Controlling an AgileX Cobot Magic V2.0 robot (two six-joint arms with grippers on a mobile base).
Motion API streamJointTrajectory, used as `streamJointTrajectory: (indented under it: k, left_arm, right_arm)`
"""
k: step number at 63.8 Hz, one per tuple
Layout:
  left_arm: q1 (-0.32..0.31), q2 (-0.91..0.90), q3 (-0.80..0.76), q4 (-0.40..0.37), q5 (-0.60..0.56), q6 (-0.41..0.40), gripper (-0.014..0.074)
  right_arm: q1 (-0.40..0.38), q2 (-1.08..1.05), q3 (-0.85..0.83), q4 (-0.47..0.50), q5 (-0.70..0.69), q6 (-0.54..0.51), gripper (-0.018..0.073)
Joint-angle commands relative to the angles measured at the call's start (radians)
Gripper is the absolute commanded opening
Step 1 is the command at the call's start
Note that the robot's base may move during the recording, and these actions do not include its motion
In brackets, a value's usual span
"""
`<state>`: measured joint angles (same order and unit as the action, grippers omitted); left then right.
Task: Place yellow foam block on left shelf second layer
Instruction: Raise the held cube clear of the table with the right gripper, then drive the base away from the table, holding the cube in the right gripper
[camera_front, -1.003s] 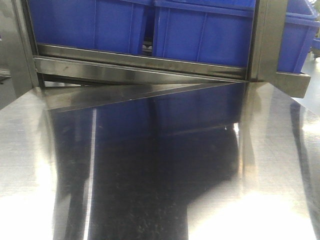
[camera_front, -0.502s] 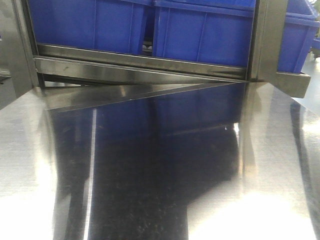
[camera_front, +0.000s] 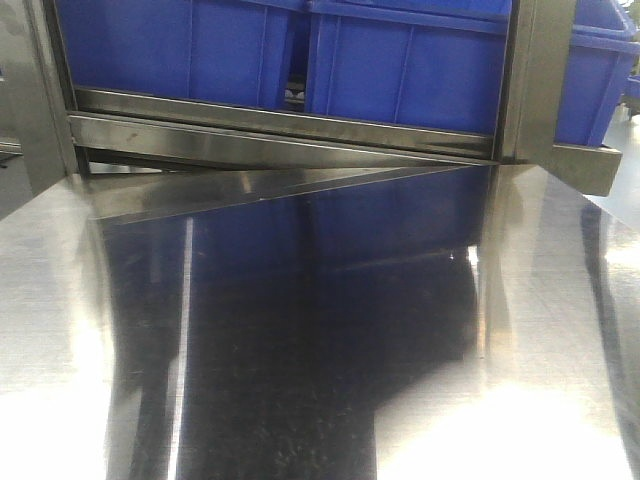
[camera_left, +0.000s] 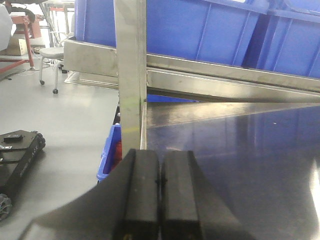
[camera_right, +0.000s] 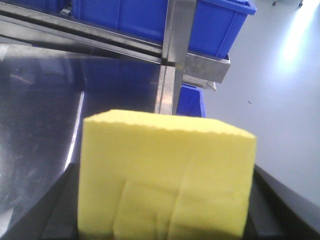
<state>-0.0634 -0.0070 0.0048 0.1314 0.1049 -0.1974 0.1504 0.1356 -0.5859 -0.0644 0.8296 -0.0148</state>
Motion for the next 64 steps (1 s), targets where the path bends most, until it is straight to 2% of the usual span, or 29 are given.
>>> streamJointTrajectory:
  k: [1, 64]
  left_arm:
    - [0.0, -0.013, 0.028, -0.007, -0.083, -0.004, 0.0136]
    - [0.0, -0.013, 0.028, -0.007, -0.083, -0.004, 0.0136]
  right_arm:
    - [-0.005, 0.013, -0.027, -0.006, -0.078, -0.01, 0.0335]
    - [-0.005, 0.013, -0.027, -0.006, -0.078, -0.01, 0.0335]
